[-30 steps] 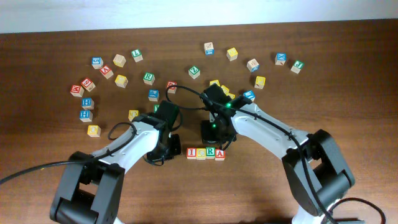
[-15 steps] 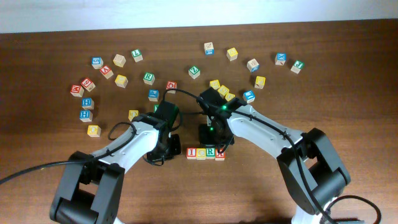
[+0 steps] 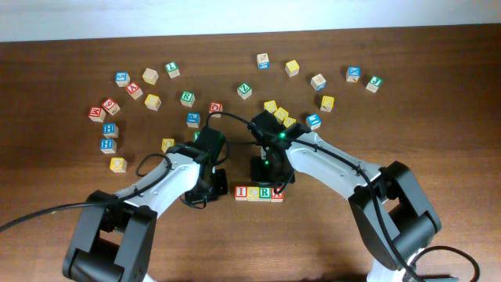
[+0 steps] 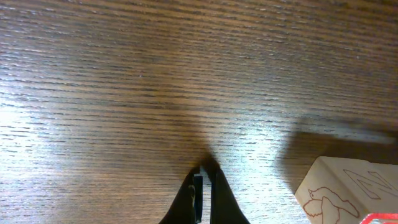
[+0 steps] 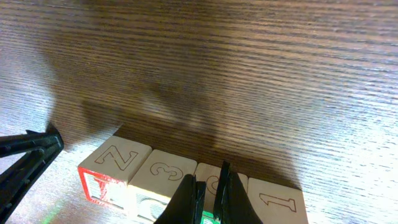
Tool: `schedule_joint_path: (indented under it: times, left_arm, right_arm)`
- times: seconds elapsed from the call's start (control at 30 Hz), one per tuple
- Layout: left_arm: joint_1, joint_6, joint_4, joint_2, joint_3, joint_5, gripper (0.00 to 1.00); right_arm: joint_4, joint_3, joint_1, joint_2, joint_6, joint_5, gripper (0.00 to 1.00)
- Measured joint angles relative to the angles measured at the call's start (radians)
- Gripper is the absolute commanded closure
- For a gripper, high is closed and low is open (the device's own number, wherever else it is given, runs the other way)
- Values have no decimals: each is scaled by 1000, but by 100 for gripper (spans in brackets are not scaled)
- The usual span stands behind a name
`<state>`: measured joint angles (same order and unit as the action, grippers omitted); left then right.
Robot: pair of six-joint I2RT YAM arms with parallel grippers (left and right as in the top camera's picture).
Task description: Spell out ICRA
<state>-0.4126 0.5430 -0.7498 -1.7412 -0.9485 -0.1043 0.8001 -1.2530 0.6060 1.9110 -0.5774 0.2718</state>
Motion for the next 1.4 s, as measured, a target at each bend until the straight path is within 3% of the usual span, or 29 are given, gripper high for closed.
schedule_joint_path:
  times: [0.3,0.43,0.57,0.87,1.03,1.4]
  left_arm:
    - [0,0,2,0,0,0,100]
    - [0,0,30,-1,0,-4,100]
    - [0,-2,80,-3,-1,-20,100]
    - [-29,-5,85,-9,0,-79,100]
    - [-105,-4,85,-10,0,-91,100]
    - [-101,-4,70,-10,0,-82,100]
  right_arm:
    - [59,-63,-45,7,2,6,96]
    - [354,-251,-162,11,82,5,96]
    - [573,-262,-182,11,152,-44,96]
    - [252,21,-158,15,109,-21,96]
    - [189,50,-150,15,105,35,96]
    - [135,74,-123,14,54,40,96]
